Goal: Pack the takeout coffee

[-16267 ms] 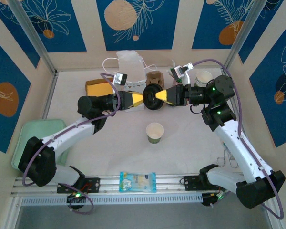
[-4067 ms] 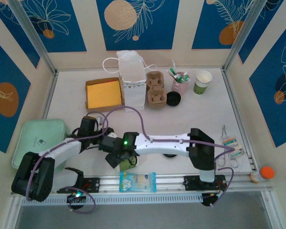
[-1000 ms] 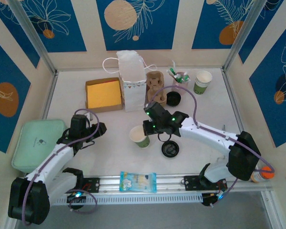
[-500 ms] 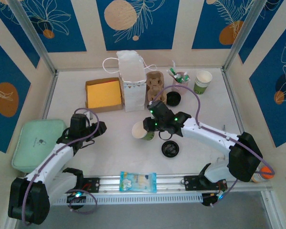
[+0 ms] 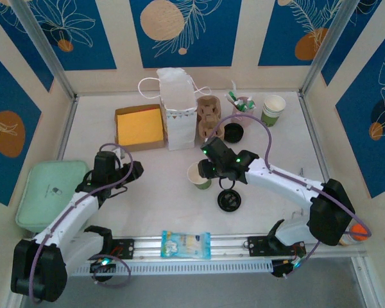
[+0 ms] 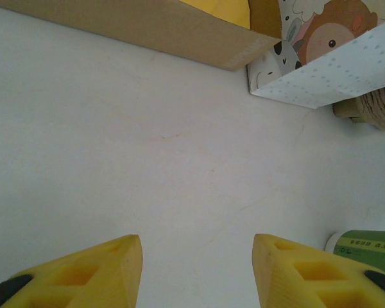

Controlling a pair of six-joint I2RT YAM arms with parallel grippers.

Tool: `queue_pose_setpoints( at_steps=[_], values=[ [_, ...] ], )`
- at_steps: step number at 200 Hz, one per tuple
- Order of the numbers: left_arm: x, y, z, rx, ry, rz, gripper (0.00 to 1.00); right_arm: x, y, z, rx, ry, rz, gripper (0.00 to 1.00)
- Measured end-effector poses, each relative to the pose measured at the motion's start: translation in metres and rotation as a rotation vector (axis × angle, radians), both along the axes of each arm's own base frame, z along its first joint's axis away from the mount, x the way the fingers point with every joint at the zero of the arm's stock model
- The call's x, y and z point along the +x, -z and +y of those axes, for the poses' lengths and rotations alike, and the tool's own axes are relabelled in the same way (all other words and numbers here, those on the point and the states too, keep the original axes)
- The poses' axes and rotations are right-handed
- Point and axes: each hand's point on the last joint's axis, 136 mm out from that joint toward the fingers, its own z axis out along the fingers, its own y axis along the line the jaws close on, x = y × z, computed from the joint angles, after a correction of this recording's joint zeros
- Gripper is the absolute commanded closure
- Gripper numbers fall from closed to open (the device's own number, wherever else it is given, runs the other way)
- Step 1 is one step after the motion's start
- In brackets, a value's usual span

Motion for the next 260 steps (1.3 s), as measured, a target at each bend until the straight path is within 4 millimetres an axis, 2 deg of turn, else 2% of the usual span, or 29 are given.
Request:
queue_pose_setpoints(
  at_steps=[32,73,100,123,159,202,222,260],
  values=[
    [0.001,-0.003,-0.001,-0.002,0.001,-0.006,0.51,-0.002,-0.008,-0.01,-0.021,0.008,-0.021,0.44],
    [0.001,-0.005,-0.001,-0.005,0.003,-0.013,0.51,-0.012,-0.031,-0.029,-0.036,0.029,-0.069,0.42],
    [0.0,-0.009,-0.001,-0.007,0.003,-0.023,0.51,-0.034,-0.043,-0.033,-0.068,-0.012,-0.108,0.42],
    [0.001,-0.009,-0.001,-0.008,0.003,-0.023,0.51,-0.057,-0.044,-0.03,-0.119,-0.068,-0.128,0.42],
    [0.001,-0.009,-0.001,-0.008,0.003,-0.023,0.51,-0.082,-0.018,-0.041,-0.207,-0.077,-0.074,0.42],
    [0.0,-0.011,-0.001,-0.009,0.003,-0.032,0.51,-0.097,0.045,-0.062,-0.383,-0.017,0.051,0.42],
    [0.0,-0.016,-0.001,-0.012,0.004,-0.048,0.51,-0.101,0.055,-0.061,-0.415,-0.01,0.067,0.42],
    [-0.003,-0.019,0.0,-0.014,0.003,-0.06,0.51,-0.102,0.061,-0.06,-0.425,0.017,0.068,0.42]
  ],
)
